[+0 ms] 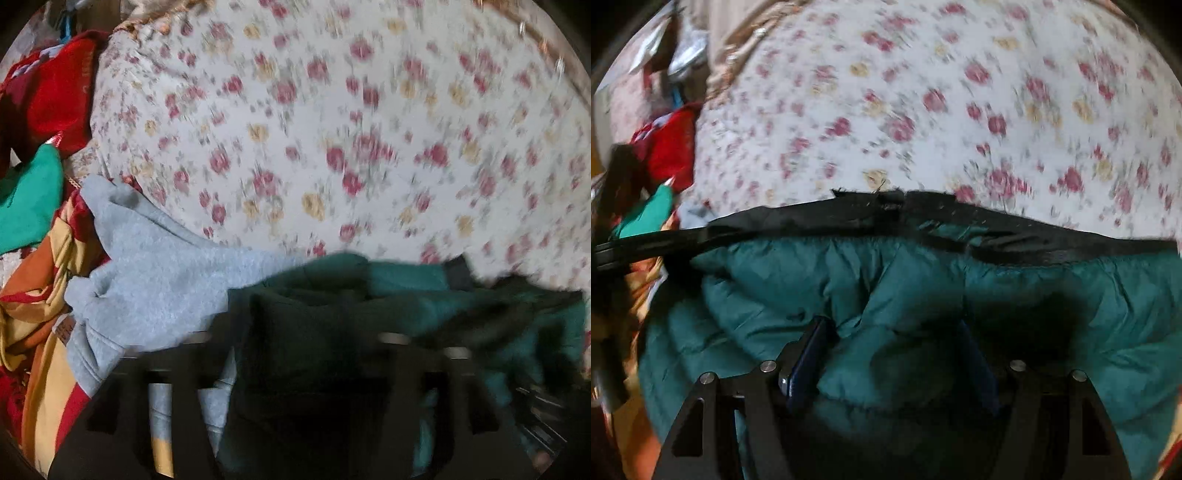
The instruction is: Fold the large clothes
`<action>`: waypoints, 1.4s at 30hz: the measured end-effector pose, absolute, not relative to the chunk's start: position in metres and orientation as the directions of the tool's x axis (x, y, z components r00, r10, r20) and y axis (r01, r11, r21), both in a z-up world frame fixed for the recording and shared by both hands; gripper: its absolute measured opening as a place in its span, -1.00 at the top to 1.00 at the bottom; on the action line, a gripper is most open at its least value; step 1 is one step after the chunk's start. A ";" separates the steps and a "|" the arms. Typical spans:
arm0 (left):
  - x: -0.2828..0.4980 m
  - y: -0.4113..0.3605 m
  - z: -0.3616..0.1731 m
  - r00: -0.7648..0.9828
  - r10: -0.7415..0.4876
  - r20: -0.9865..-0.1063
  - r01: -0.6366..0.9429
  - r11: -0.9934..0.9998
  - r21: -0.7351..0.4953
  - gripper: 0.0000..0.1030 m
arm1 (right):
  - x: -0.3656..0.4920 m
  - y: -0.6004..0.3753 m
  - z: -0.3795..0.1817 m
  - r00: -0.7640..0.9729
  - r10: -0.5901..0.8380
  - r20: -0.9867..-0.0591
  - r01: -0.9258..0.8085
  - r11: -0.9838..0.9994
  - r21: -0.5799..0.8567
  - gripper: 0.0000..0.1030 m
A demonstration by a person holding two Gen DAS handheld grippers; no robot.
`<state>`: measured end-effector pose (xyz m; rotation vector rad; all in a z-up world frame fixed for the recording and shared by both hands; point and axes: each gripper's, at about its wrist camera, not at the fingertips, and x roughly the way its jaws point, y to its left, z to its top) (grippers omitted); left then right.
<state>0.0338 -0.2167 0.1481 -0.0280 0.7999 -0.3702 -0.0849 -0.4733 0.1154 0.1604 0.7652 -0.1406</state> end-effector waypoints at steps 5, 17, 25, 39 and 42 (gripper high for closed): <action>0.018 -0.199 0.175 0.659 -0.380 -0.649 0.353 0.919 -0.179 -0.59 | -0.074 -0.478 0.107 0.709 -0.089 -0.700 0.216 0.972 0.096 -0.36; 0.012 -0.245 0.133 0.633 -0.272 -0.725 0.376 0.926 -0.019 -0.59 | -0.149 -0.518 0.165 0.737 -0.170 -0.655 0.269 0.962 0.053 -0.38; 0.028 -0.251 0.113 0.633 -0.244 -0.734 0.339 0.941 -0.020 -0.67 | -0.141 -0.580 0.117 0.665 -0.239 -0.708 0.411 0.908 0.080 -0.40; 0.029 -0.254 0.106 0.638 -0.233 -0.734 0.338 0.941 -0.006 -0.73 | -0.170 -0.563 0.149 0.713 -0.199 -0.672 0.388 0.911 0.142 -0.47; 0.030 -0.253 0.104 0.637 -0.238 -0.733 0.334 0.943 -0.017 -0.76 | -0.183 -0.568 0.143 0.711 -0.207 -0.672 0.410 0.899 0.157 -0.51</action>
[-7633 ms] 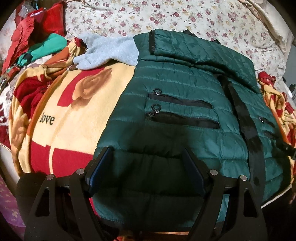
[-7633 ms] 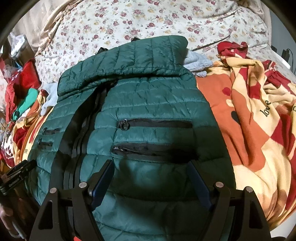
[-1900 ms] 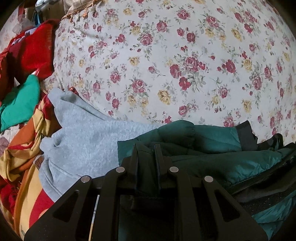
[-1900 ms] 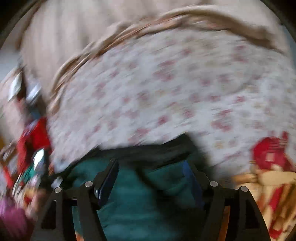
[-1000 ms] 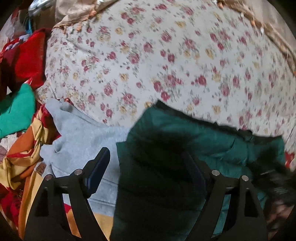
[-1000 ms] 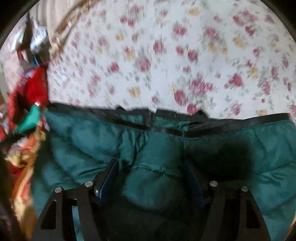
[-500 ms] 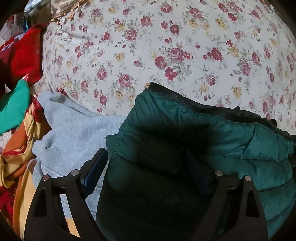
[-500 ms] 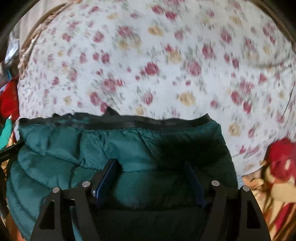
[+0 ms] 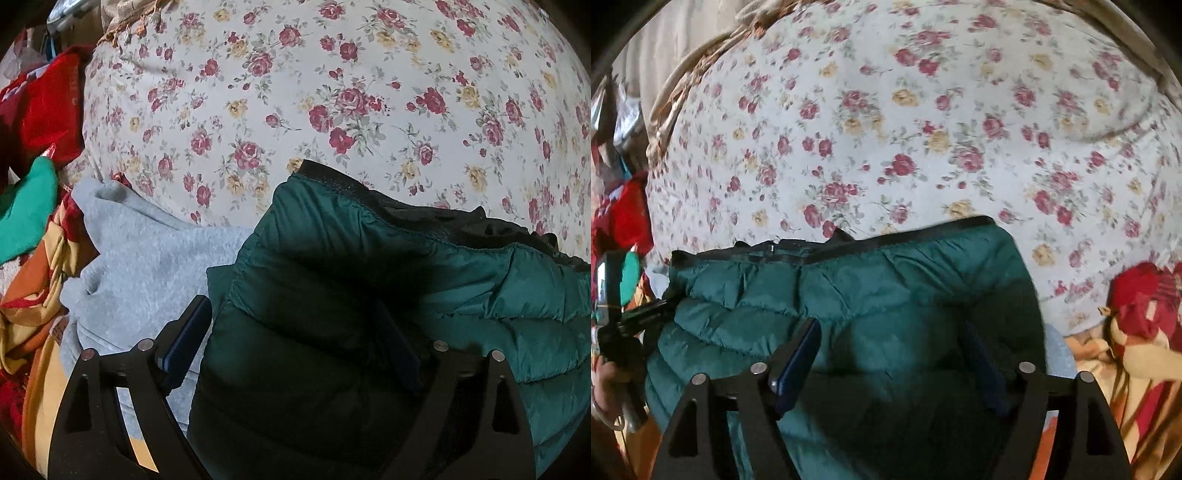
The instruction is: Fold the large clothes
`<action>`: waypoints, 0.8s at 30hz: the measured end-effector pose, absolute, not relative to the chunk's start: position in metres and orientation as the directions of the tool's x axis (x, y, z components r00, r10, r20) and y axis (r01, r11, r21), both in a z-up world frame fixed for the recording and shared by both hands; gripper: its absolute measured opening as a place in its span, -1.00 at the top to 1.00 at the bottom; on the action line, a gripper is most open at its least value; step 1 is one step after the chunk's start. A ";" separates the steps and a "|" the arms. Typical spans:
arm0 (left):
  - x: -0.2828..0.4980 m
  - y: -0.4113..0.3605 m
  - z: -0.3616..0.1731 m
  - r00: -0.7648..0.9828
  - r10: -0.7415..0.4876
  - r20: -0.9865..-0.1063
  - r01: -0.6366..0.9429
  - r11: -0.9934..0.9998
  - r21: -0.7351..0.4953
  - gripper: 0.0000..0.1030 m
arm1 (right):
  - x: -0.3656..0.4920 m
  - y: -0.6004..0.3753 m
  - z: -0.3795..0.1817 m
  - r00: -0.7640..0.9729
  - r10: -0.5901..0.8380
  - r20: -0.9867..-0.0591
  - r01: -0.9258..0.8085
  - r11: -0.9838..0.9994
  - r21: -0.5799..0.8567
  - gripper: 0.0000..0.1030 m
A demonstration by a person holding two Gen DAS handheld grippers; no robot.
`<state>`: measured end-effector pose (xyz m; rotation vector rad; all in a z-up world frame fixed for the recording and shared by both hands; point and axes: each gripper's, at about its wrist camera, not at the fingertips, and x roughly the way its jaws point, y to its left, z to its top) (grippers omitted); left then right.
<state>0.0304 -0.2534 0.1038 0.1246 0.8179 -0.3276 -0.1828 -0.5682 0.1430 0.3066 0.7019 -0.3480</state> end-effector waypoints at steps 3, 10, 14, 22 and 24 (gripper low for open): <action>0.030 -0.252 0.103 0.640 -0.249 -0.727 0.333 0.942 -0.030 -0.77 | -0.175 -0.572 0.119 0.672 -0.202 -0.713 0.417 0.898 0.139 -0.52; 0.017 -0.240 0.117 0.642 -0.253 -0.724 0.337 0.941 -0.031 -0.77 | -0.179 -0.561 0.138 0.675 -0.197 -0.711 0.417 0.897 0.148 -0.56; -0.001 -0.229 0.126 0.641 -0.274 -0.717 0.354 0.934 -0.040 -0.76 | -0.202 -0.552 0.151 0.695 -0.198 -0.691 0.410 0.899 0.155 -0.56; -0.050 -0.207 0.144 0.647 -0.307 -0.698 0.400 0.916 -0.033 -0.77 | -0.237 -0.537 0.149 0.662 -0.161 -0.732 0.427 0.883 0.193 -0.56; -0.063 -0.201 0.150 0.650 -0.305 -0.697 0.406 0.914 -0.021 -0.76 | -0.245 -0.529 0.156 0.664 -0.151 -0.732 0.426 0.881 0.205 -0.55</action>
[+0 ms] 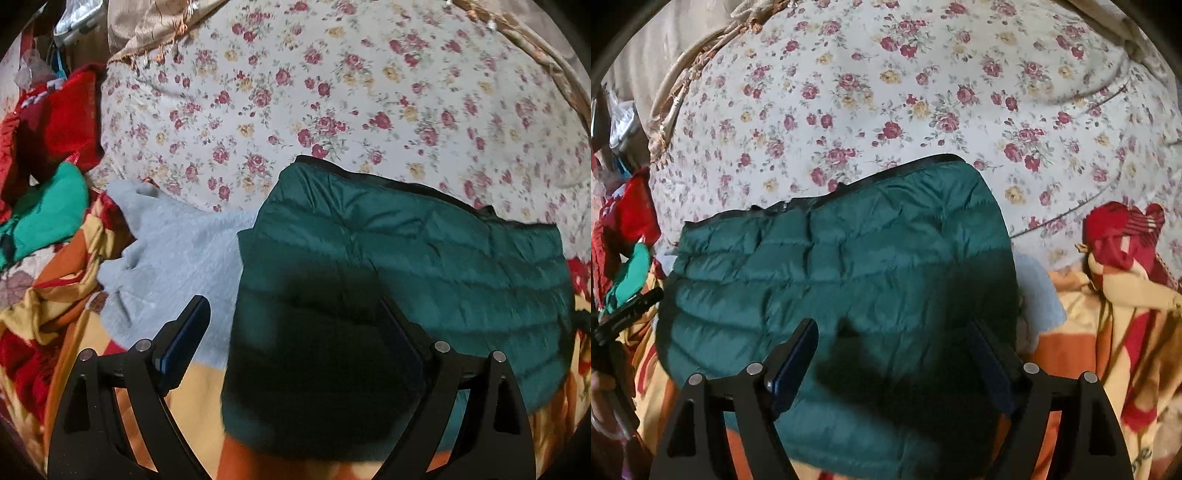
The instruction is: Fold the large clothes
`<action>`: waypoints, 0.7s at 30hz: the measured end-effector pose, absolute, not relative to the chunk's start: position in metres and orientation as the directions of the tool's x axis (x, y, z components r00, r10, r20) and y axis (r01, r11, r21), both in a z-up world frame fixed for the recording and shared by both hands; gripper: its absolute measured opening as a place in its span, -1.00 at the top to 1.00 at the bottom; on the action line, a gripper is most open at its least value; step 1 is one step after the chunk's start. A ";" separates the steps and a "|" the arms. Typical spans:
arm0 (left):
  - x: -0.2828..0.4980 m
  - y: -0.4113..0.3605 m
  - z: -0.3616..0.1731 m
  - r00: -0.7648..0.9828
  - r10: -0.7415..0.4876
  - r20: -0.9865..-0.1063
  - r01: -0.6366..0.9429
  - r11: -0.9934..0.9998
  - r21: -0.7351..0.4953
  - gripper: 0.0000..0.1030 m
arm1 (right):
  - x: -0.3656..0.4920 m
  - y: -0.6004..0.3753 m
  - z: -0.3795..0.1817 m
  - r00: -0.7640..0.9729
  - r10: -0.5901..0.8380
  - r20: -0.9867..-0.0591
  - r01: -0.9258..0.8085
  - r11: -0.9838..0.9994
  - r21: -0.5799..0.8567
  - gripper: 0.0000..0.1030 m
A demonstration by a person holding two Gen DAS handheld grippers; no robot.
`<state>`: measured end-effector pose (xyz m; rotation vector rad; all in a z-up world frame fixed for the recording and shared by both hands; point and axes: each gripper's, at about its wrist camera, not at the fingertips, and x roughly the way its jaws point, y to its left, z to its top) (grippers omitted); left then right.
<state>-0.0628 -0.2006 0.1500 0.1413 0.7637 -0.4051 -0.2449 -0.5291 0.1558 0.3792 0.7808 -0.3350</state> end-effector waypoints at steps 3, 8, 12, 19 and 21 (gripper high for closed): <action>-0.079 -0.192 0.160 0.656 -0.312 -0.687 0.411 0.911 -0.022 -0.76 | -0.253 -0.521 0.169 0.677 -0.134 -0.724 0.425 0.874 0.236 -0.66; -0.101 -0.185 0.177 0.679 -0.330 -0.656 0.427 0.904 -0.013 -0.76 | -0.266 -0.508 0.187 0.697 -0.131 -0.705 0.418 0.873 0.251 -0.85; -0.099 -0.186 0.174 0.657 -0.342 -0.672 0.435 0.900 -0.033 -0.76 | -0.268 -0.501 0.187 0.688 -0.136 -0.713 0.409 0.884 0.226 -0.85; -0.081 -0.197 0.153 0.622 -0.346 -0.702 0.434 0.899 -0.059 -0.76 | -0.257 -0.514 0.164 0.638 -0.168 -0.752 0.444 0.877 0.181 -0.85; -0.071 -0.200 0.145 0.613 -0.342 -0.712 0.428 0.901 -0.064 -0.76 | -0.251 -0.522 0.157 0.630 -0.184 -0.754 0.461 0.871 0.173 -0.85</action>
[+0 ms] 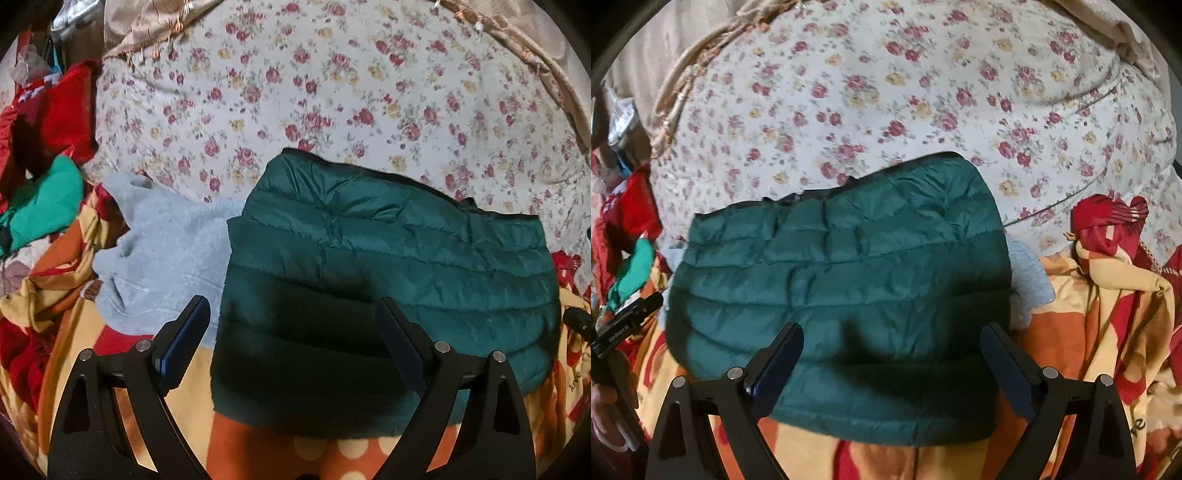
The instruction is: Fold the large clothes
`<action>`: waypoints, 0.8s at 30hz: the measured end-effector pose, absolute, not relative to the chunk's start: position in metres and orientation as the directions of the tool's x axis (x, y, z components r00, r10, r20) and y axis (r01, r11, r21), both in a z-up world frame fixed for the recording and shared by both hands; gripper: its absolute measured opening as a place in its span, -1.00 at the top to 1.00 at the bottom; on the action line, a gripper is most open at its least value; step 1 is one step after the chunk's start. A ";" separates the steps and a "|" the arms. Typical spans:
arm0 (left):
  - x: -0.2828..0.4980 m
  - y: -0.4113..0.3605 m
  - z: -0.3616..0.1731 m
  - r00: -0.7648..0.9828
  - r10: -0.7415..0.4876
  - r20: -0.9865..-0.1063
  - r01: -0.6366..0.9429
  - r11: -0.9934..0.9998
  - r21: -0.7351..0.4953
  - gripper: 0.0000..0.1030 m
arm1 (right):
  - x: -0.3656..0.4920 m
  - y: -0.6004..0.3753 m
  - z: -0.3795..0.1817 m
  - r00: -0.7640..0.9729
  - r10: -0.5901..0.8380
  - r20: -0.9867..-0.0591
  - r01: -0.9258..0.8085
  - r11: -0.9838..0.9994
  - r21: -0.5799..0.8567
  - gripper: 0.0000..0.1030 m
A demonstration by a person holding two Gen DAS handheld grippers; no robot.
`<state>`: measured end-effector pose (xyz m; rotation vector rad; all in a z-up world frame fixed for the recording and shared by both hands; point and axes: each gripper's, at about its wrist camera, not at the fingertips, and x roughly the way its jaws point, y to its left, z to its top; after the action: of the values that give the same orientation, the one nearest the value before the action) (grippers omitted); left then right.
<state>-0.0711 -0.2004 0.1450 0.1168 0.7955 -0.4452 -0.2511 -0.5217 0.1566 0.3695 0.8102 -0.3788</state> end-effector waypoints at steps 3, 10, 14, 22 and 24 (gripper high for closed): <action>-0.059 -0.204 0.135 0.600 -0.335 -0.726 0.419 0.905 -0.071 -0.76 | -0.242 -0.533 0.145 0.616 -0.193 -0.764 0.481 0.860 0.171 -0.85; -0.038 -0.209 0.118 0.582 -0.325 -0.745 0.405 0.911 -0.080 -0.77 | -0.220 -0.551 0.126 0.592 -0.229 -0.773 0.502 0.855 0.132 -0.85; -0.028 -0.211 0.112 0.571 -0.333 -0.750 0.398 0.912 -0.102 -0.77 | -0.213 -0.558 0.119 0.592 -0.233 -0.772 0.499 0.858 0.124 -0.91; -0.006 -0.208 0.101 0.504 -0.415 -0.757 0.405 0.888 -0.218 -0.88 | -0.208 -0.572 0.110 0.612 -0.224 -0.759 0.483 0.865 0.134 -1.00; 0.007 -0.199 0.093 0.433 -0.484 -0.761 0.395 0.860 -0.322 -0.92 | -0.207 -0.576 0.108 0.617 -0.217 -0.756 0.474 0.870 0.137 -1.00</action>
<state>0.0069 -0.1990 0.0935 -0.1005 0.9804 -0.5488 -0.2066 -0.5762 0.1076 0.3407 0.8148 -0.4064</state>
